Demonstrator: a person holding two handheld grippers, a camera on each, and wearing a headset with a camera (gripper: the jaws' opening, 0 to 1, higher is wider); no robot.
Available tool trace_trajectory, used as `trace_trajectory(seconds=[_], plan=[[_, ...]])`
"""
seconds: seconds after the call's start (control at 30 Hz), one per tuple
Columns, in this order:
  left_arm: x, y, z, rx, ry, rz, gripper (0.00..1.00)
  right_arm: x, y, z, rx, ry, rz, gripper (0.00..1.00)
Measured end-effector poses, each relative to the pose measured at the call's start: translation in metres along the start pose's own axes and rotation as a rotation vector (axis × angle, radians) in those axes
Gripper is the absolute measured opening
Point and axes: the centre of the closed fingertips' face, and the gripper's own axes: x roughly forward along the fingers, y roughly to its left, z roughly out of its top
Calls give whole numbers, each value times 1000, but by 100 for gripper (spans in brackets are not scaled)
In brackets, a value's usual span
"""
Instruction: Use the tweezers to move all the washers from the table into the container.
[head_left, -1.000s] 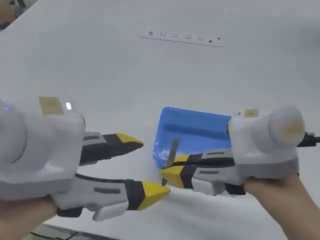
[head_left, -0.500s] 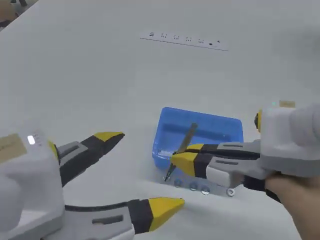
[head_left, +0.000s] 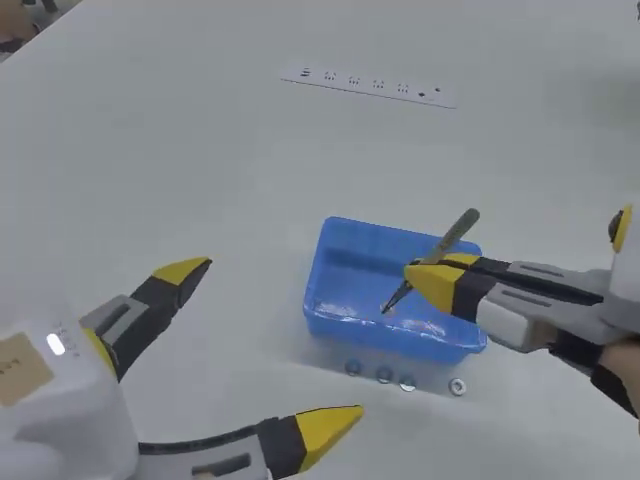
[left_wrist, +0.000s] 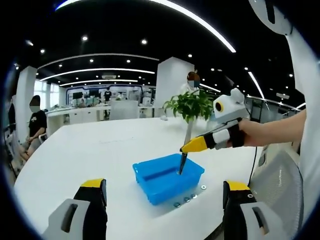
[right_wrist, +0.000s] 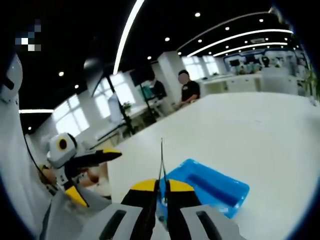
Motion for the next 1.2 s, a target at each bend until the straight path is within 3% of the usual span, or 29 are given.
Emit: trace_trajectory(seconds=[0.07, 0.17, 0.43, 0.6, 0.7, 0.8, 0.9, 1.0, 1.2], plan=[[0, 0, 7, 3, -43, 4, 99, -3, -12, -2, -17, 7, -44, 3], [-1, 1, 8, -8, -66, 5, 99, -6, -30, -9, -77, 39, -111, 3], [2, 1, 4, 18, -51, 13, 99, -5, -49, -23, -106, 67, -166, 3], [2, 0, 1, 43, -44, 3, 99, -1, -61, -34, -172, 107, -213, 3], [3, 3, -2, 42, -18, 26, 98, 1, -64, -39, -171, 114, -219, 3], [2, 9, 0, 36, -33, 58, 97, 2, -67, -43, -184, 127, -233, 3], [1, 11, 0, 10, -34, 65, 96, 3, -67, -46, -190, 136, -233, 3], [2, 12, -4, 25, -5, 73, 94, 4, -69, -47, -197, 143, -234, 3], [1, 11, -5, 26, -4, 66, 93, 1, -70, -46, -195, 137, -237, 3]])
